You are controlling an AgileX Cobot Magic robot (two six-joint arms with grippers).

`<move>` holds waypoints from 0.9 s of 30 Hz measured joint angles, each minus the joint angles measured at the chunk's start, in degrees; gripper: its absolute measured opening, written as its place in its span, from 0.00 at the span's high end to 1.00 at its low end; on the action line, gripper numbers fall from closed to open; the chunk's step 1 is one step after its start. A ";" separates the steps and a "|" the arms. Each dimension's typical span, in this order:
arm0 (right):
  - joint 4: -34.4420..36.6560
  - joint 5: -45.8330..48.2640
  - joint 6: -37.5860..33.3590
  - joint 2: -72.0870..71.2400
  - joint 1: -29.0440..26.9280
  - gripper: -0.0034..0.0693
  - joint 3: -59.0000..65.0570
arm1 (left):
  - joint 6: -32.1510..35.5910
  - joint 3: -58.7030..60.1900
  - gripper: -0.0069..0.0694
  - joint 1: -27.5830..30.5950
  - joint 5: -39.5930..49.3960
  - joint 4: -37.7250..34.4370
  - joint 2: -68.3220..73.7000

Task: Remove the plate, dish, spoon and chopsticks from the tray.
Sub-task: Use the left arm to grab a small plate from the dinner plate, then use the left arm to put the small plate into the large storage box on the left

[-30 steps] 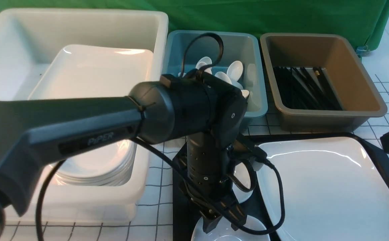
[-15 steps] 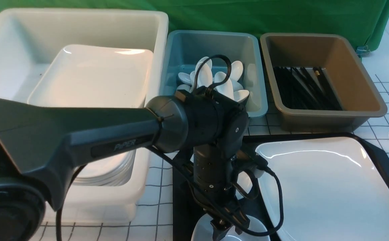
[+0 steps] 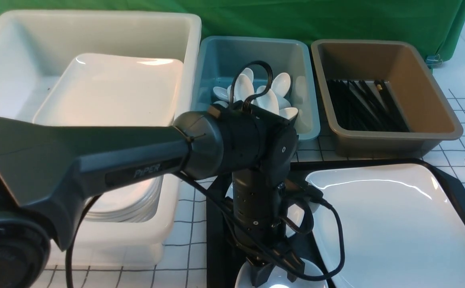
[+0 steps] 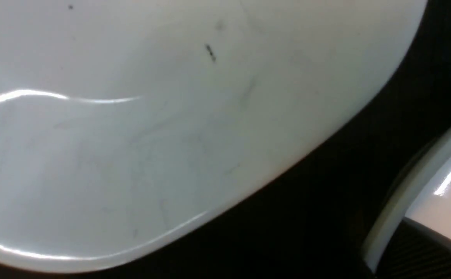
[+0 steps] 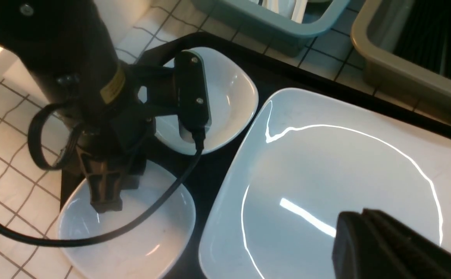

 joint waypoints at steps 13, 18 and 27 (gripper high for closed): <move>0.00 1.34 -0.25 0.00 0.00 0.95 -2.15 | -2.64 -2.10 0.87 -0.06 3.99 -3.17 -9.13; 1.65 4.02 -2.06 0.00 0.00 0.95 -5.80 | -2.64 -2.10 0.87 0.50 3.78 -3.87 -14.83; 19.06 11.17 -13.16 4.54 1.48 0.95 -15.82 | 1.80 -2.10 0.87 18.52 4.17 -10.30 -29.79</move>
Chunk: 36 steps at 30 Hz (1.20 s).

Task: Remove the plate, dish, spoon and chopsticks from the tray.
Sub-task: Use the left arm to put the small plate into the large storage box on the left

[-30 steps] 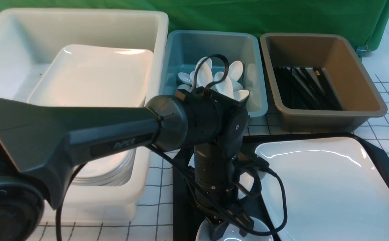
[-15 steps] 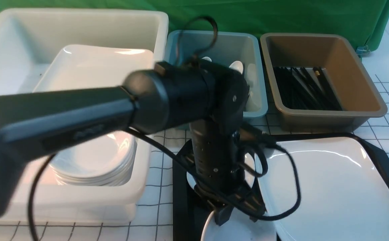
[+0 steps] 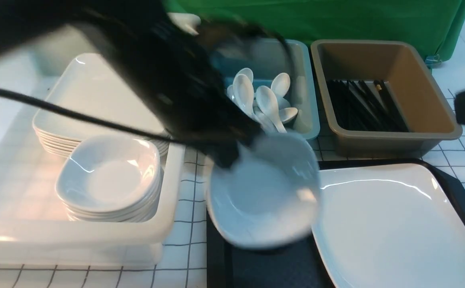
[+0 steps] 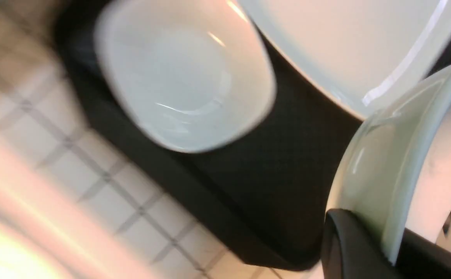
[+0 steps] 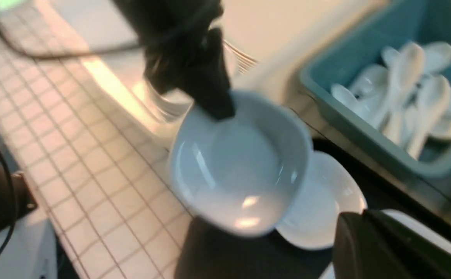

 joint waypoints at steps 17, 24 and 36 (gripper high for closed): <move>-24.18 -8.29 15.54 20.26 38.84 0.95 -17.89 | 5.59 13.46 0.87 34.98 0.13 -5.50 -10.41; -25.21 -10.82 16.99 23.84 39.25 0.95 -19.82 | -2.22 24.37 0.87 36.12 -8.05 -9.03 -13.59; -25.16 -11.89 18.04 23.95 39.44 0.94 -19.82 | -10.58 28.73 0.71 36.12 -15.23 -6.16 -13.49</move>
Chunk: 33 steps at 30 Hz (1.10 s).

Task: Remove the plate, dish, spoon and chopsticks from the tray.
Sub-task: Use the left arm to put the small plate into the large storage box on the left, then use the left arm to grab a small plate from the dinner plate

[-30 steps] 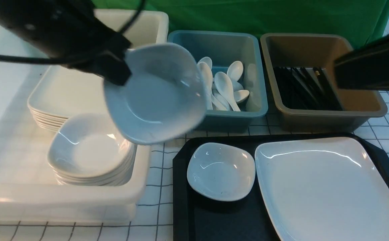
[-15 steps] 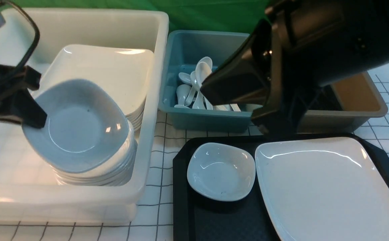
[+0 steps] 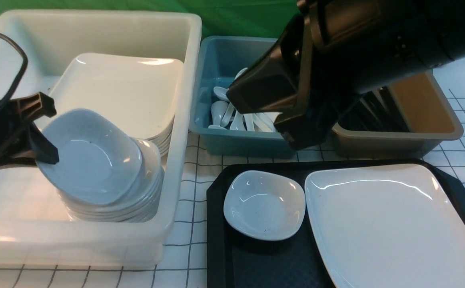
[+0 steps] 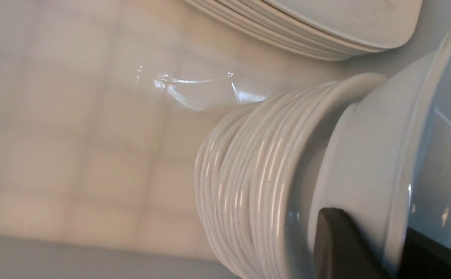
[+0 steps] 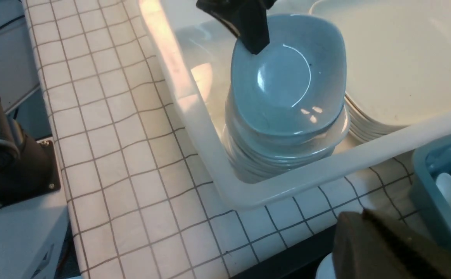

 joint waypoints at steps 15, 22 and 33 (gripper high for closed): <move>-17.58 6.72 10.54 -0.29 -1.00 0.95 -0.04 | 1.82 -16.42 0.39 -0.81 14.07 14.42 -3.18; -21.35 12.03 12.26 -1.15 -15.84 0.95 2.64 | 10.97 -20.00 0.88 -22.91 10.13 4.16 -2.74; -10.24 11.30 8.61 -10.54 -35.48 0.95 21.23 | 3.71 -20.05 0.82 -61.46 -2.15 29.80 21.40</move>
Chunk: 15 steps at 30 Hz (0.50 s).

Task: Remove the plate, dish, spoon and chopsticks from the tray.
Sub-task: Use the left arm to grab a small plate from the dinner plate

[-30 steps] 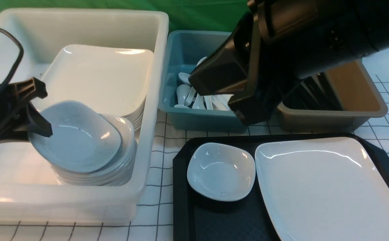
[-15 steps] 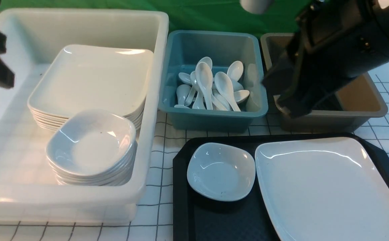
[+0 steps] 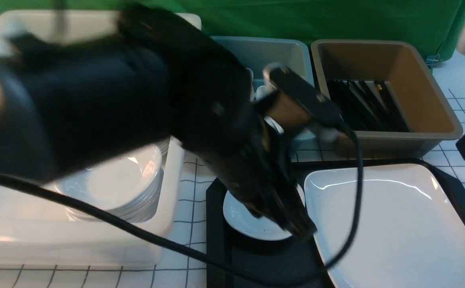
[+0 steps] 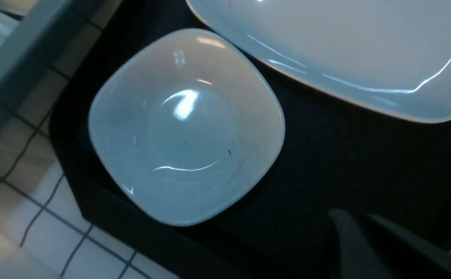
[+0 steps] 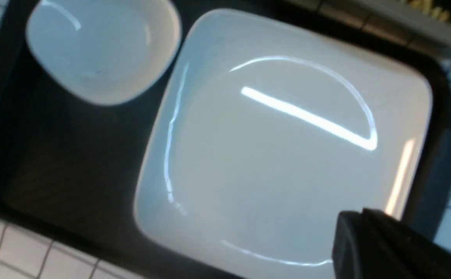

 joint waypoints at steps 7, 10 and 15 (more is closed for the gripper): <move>1.88 -2.22 -1.28 -8.19 -0.37 0.95 6.55 | -0.42 0.00 0.52 -2.34 -4.18 6.80 12.16; 2.11 -2.93 -1.28 -11.07 -0.37 0.95 6.77 | -0.48 0.00 0.38 -2.34 -5.96 10.66 15.25; 2.29 -3.38 -1.28 -14.20 -0.37 0.95 6.77 | -0.48 0.00 0.26 -2.34 -8.05 15.80 18.48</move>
